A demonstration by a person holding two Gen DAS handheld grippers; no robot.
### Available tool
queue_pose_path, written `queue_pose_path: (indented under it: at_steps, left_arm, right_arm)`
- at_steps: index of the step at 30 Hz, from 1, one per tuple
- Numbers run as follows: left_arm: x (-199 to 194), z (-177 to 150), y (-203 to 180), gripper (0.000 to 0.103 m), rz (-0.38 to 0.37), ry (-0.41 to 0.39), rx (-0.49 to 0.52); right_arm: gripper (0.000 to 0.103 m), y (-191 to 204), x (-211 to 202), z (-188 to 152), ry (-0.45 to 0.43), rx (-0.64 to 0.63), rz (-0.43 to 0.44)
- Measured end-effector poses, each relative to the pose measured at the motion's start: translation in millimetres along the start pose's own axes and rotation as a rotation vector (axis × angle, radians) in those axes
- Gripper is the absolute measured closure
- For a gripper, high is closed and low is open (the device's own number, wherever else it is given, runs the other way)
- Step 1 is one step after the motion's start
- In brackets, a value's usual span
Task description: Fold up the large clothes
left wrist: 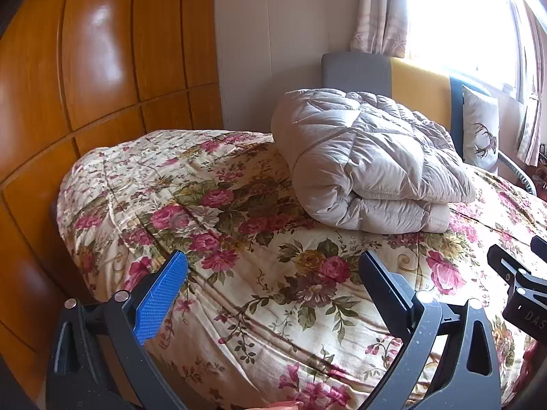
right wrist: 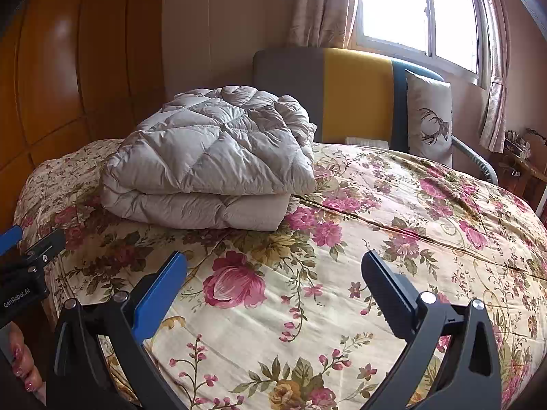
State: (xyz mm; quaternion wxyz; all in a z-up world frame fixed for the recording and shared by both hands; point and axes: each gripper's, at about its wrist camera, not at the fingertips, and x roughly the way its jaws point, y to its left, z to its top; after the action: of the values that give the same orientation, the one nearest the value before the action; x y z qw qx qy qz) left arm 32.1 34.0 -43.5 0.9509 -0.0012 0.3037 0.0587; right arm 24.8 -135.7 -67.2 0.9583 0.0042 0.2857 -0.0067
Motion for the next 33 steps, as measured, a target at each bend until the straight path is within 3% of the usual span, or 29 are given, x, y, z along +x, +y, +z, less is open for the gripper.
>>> queue_pose_path:
  at_steps: [33]
  left_arm:
    - [3.9,-2.3,1.5,0.004,0.0,0.015,-0.003]
  right_arm:
    - [0.002,1.3,1.4,-1.3,0.004,0.005,0.007]
